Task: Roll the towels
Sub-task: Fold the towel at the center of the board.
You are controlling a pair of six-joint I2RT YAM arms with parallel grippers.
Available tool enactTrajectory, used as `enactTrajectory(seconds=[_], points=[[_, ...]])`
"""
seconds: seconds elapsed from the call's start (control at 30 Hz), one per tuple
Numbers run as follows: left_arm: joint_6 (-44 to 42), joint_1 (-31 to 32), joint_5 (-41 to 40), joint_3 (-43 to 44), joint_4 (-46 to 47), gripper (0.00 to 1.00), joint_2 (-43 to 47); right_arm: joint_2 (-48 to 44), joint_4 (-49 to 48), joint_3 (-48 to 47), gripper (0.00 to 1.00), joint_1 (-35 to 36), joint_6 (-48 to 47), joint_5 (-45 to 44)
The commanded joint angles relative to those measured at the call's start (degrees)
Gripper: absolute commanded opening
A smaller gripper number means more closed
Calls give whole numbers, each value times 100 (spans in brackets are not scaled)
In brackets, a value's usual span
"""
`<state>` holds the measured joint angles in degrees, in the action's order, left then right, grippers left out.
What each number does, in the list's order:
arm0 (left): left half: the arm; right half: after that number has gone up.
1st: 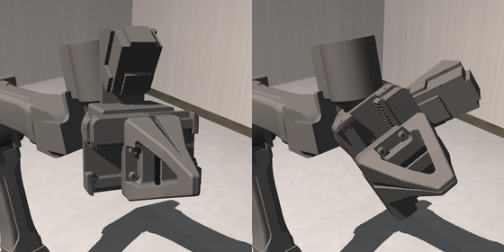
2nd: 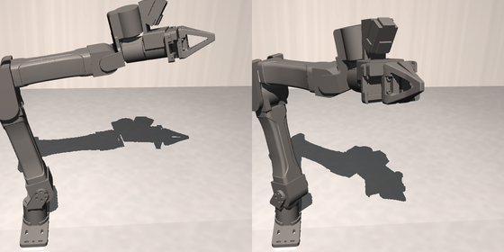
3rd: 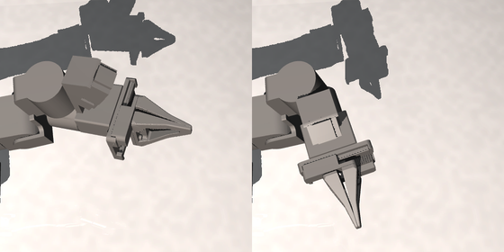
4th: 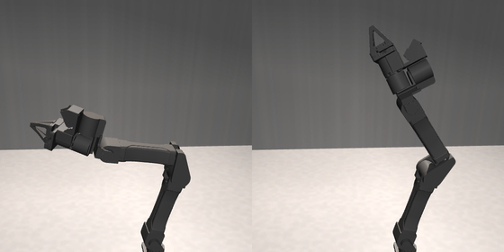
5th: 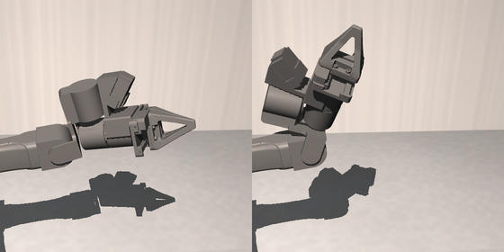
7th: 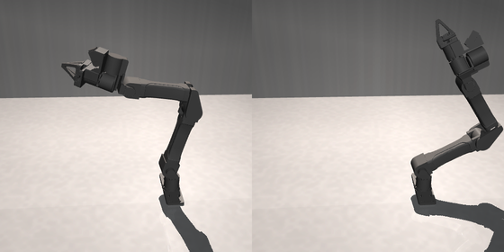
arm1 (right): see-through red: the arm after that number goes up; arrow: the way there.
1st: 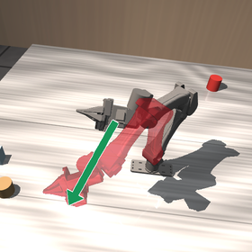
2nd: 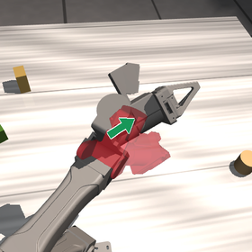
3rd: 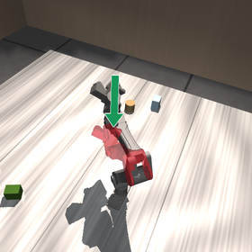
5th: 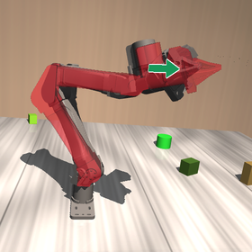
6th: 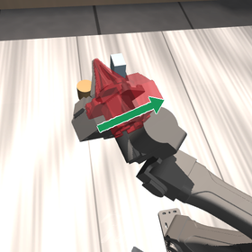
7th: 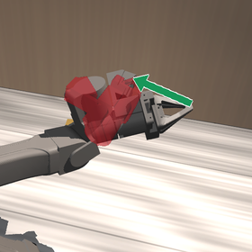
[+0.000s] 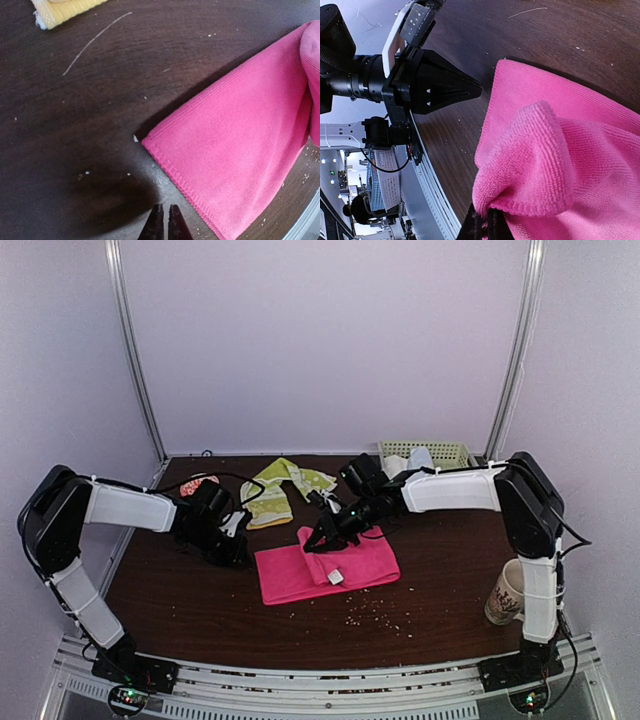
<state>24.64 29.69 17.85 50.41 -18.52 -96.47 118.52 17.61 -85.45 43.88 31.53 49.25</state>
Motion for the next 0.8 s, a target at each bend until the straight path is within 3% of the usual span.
enactTrajectory(seconds=[0.0, 0.77], points=[[199, 39, 362, -276, 461, 1, 157, 232, -479, -349, 0, 178, 452, 96], [389, 66, 496, -782, 1057, 0, 69, 1555, -1040, -1320, 0, 595, 1058, 497]])
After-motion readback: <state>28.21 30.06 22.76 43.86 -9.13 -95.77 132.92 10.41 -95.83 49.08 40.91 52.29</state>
